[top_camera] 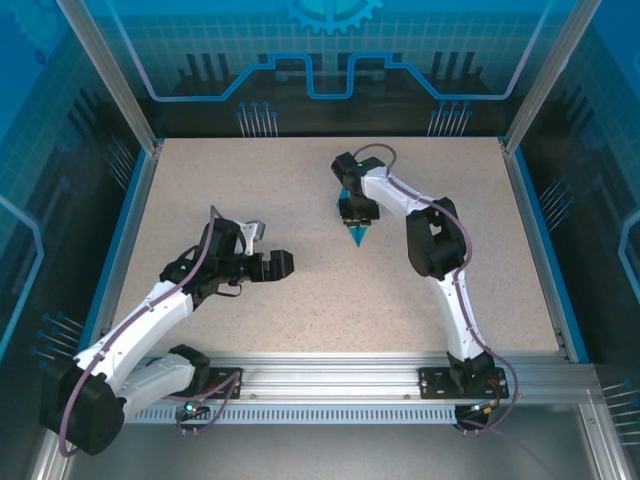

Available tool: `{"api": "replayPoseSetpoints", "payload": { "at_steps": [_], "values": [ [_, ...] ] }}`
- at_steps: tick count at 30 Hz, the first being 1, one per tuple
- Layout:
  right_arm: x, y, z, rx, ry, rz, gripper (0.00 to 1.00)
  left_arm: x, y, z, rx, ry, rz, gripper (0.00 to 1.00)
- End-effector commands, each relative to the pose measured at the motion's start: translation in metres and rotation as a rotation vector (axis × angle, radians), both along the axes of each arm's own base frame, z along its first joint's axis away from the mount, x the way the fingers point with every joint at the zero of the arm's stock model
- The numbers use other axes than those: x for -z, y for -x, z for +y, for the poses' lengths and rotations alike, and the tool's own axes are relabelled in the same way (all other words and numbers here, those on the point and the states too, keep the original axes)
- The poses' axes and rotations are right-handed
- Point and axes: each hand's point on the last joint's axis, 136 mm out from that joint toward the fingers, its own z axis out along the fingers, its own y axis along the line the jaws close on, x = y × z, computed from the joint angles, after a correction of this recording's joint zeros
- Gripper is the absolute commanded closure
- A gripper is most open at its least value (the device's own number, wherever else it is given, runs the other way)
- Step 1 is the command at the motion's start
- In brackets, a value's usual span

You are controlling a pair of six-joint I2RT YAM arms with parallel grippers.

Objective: Fold a paper plane with a square sheet of paper (fold left side to right side)
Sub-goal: Place the paper plane at the center of the table.

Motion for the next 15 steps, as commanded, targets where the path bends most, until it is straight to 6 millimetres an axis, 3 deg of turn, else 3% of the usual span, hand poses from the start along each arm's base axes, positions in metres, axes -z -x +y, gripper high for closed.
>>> {"api": "replayPoseSetpoints", "payload": {
  "at_steps": [1,9,15],
  "values": [
    [-0.027,0.007,-0.001,-0.021,0.003,-0.026,0.79,-0.008,-0.004,0.002,0.006,-0.013,-0.019,0.01],
    [-0.039,0.011,-0.002,-0.026,0.012,-0.039,0.74,-0.007,-0.006,0.004,-0.009,-0.022,-0.022,0.01],
    [-0.065,0.025,-0.008,-0.030,0.008,-0.080,0.64,-0.010,-0.011,0.010,-0.047,-0.039,-0.028,0.01]
  ]
}}
